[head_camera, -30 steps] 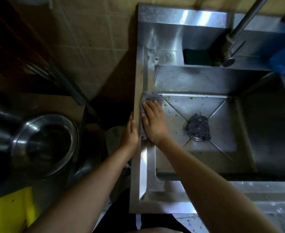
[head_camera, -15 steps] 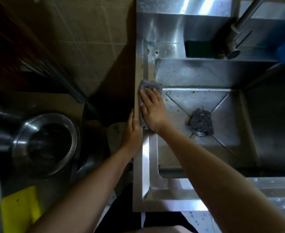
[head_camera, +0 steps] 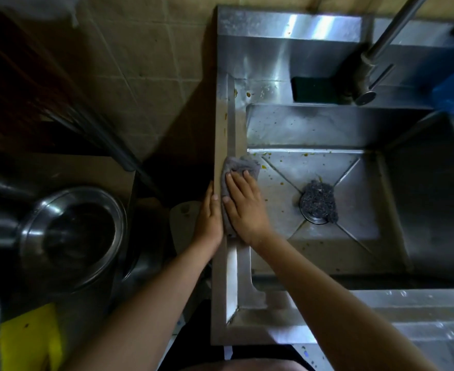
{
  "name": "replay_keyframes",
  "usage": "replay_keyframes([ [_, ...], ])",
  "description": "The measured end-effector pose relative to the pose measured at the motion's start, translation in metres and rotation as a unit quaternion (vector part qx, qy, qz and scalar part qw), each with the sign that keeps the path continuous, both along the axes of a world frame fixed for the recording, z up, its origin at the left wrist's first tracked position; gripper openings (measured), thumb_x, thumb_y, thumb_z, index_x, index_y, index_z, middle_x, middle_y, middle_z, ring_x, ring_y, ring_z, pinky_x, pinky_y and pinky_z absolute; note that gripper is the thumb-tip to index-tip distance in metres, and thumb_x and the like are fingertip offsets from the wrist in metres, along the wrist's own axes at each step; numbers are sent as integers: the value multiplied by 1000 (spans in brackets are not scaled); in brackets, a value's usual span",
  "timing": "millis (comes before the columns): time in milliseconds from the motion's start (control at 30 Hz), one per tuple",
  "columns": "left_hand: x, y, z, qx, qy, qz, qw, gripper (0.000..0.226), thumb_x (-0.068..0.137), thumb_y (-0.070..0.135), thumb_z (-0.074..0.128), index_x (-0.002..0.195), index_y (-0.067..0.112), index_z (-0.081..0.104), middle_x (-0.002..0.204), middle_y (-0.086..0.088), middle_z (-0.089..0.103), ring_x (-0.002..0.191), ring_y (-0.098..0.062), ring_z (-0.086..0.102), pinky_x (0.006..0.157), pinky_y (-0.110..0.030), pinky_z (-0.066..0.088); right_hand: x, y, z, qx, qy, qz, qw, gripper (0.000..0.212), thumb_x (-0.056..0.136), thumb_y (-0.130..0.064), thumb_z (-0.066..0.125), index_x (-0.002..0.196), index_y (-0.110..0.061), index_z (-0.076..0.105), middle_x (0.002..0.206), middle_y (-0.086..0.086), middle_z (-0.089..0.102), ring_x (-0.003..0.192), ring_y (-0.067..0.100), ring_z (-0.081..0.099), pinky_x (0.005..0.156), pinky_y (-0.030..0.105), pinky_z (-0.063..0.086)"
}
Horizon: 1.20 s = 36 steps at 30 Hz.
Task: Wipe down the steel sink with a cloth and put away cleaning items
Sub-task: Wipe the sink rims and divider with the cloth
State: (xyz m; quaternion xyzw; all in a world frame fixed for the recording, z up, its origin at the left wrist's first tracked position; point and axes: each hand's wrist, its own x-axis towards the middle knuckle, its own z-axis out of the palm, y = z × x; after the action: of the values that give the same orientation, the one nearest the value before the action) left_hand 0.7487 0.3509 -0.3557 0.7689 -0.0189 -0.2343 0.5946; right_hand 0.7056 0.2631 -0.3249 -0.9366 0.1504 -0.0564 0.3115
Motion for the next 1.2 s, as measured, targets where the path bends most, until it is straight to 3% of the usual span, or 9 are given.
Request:
replay_keyframes([
  [133, -2, 0, 8, -22, -38, -20, 999, 52, 92, 31, 27, 142, 14, 32, 144, -1, 37, 132, -11, 34, 108, -21, 25, 18, -16, 0, -46, 15, 60, 997, 53, 95, -32, 30, 144, -10, 31, 151, 15, 29, 144, 32, 15, 118, 35, 5],
  [233, -3, -1, 9, -3, -54, 6, 999, 54, 90, 31, 28, 139, 11, 37, 139, -6, 44, 119, -5, 39, 88, 4, 26, 41, -27, -6, -72, 15, 59, 996, 51, 97, -31, 31, 144, -10, 31, 151, 17, 29, 143, 32, 18, 117, 44, 15],
  [333, -5, 1, 7, 37, -63, 8, 997, 53, 91, 31, 30, 139, 10, 36, 139, -12, 43, 111, -5, 36, 77, 8, 23, 60, -37, -9, -63, -3, 34, 997, 50, 96, -28, 36, 141, -7, 38, 147, 19, 37, 140, 35, 26, 116, 46, 20],
  [533, -6, 2, 13, 37, -25, -11, 999, 43, 100, 22, 29, 143, 21, 29, 145, -10, 37, 125, -18, 39, 92, -16, 27, 74, -43, -9, -34, -34, -19, 999, 48, 98, -24, 43, 140, -4, 37, 147, 18, 37, 141, 34, 22, 116, 35, 9],
  [700, -6, 1, 19, 32, -38, 10, 999, 40, 100, 15, 30, 138, 11, 38, 137, -12, 48, 112, -9, 43, 71, 9, 29, 31, -16, -4, 25, -47, -46, 998, 45, 96, -20, 45, 137, 0, 41, 145, 17, 39, 142, 34, 19, 114, 26, 1],
  [833, -4, 1, 19, 36, -32, 23, 999, 39, 99, 10, 31, 137, 6, 40, 135, -14, 48, 113, -11, 43, 71, 12, 26, 7, 0, 1, 36, -50, -54, 997, 41, 97, -14, 46, 136, -1, 44, 144, 17, 40, 142, 32, 20, 114, 24, 2],
  [1000, 5, -1, 25, -21, 58, 28, 998, 34, 98, 10, 35, 132, 9, 40, 131, -16, 50, 110, -20, 51, 88, -18, 40, 8, 0, 5, 43, -43, -43, 997, 40, 95, -11, 48, 133, 1, 47, 144, 22, 38, 139, 37, 25, 116, 36, 13],
  [1067, 16, -5, 27, 0, 63, 24, 998, 31, 97, 14, 38, 128, 10, 42, 128, -17, 52, 103, -18, 51, 81, -19, 38, 15, -3, 5, 36, -44, -31, 998, 39, 94, -11, 49, 131, 2, 49, 142, 24, 39, 137, 39, 28, 115, 41, 19],
  [1200, 45, -19, 28, 53, 24, 12, 998, 41, 99, 30, 33, 138, 19, 37, 141, -10, 42, 125, -24, 43, 93, -24, 31, 38, -18, 5, 4, -43, -1, 999, 42, 94, -14, 45, 133, 2, 47, 141, 27, 40, 137, 43, 28, 115, 47, 19],
])
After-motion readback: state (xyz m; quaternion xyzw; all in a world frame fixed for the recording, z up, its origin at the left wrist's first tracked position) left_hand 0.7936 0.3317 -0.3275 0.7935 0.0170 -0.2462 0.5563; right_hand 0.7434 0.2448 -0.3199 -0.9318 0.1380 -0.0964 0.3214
